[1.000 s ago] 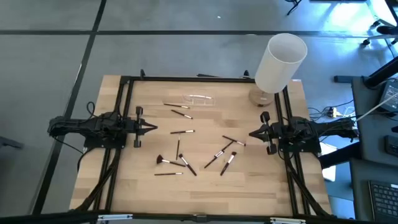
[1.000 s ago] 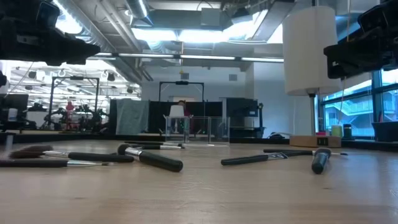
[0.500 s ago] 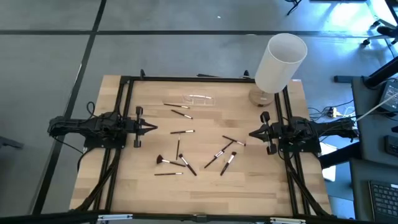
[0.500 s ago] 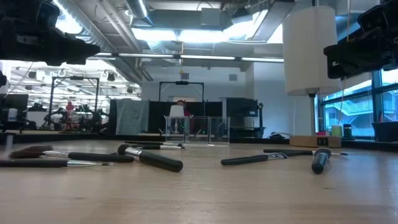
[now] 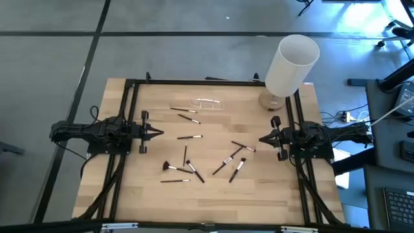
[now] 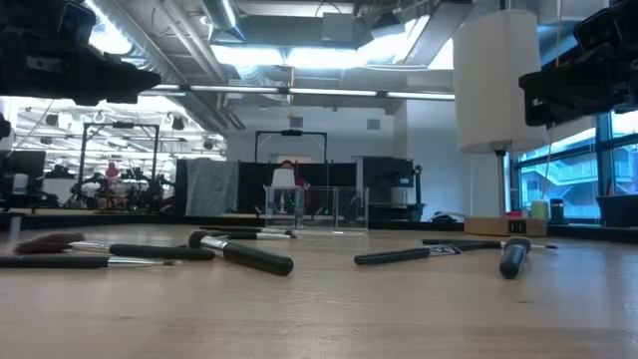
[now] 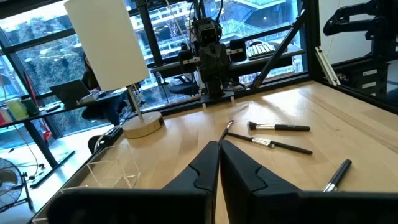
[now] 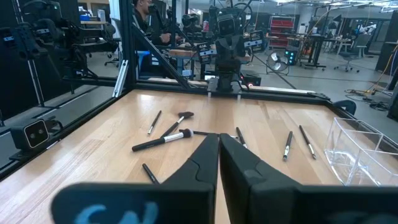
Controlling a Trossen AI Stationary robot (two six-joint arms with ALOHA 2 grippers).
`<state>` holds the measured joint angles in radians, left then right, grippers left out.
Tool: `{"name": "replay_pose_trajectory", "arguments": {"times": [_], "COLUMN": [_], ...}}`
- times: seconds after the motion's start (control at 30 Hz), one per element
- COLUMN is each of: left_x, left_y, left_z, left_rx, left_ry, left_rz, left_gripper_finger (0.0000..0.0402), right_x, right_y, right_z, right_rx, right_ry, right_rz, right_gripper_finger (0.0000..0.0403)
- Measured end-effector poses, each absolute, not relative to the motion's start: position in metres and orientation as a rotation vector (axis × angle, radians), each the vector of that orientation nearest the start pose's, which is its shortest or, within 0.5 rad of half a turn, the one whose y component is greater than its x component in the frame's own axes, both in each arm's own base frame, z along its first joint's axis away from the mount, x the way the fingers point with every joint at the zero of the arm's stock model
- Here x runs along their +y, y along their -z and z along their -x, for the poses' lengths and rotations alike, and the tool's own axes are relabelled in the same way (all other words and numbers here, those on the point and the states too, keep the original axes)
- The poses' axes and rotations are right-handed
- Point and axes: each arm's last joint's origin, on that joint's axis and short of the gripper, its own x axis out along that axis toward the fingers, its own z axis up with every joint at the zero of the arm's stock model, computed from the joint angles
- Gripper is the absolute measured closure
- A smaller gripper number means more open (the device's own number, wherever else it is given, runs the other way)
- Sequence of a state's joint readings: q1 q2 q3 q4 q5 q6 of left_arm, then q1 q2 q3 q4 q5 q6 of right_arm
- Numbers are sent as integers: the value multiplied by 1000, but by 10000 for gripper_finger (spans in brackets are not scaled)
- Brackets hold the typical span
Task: Pick & Place Makeup Brushes
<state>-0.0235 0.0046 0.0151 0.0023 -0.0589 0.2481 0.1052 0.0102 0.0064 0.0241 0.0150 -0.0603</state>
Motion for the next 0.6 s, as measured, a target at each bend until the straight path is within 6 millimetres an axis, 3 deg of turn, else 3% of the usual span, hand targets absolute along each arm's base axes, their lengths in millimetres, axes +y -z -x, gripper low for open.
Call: {"name": "replay_pose_trajectory", "arguments": {"times": [0.6], "left_x": [-1], "left_y": [-169], "left_z": [-97], "left_rx": [-9], "left_ry": [-37], "left_rz": [-248], "left_gripper_finger": [392], "right_x": [10], "right_y": [-167], "right_z": [-97], "right_rx": [-23], "right_ry": [-90], "right_rz": [59], "right_gripper_finger": [386]}}
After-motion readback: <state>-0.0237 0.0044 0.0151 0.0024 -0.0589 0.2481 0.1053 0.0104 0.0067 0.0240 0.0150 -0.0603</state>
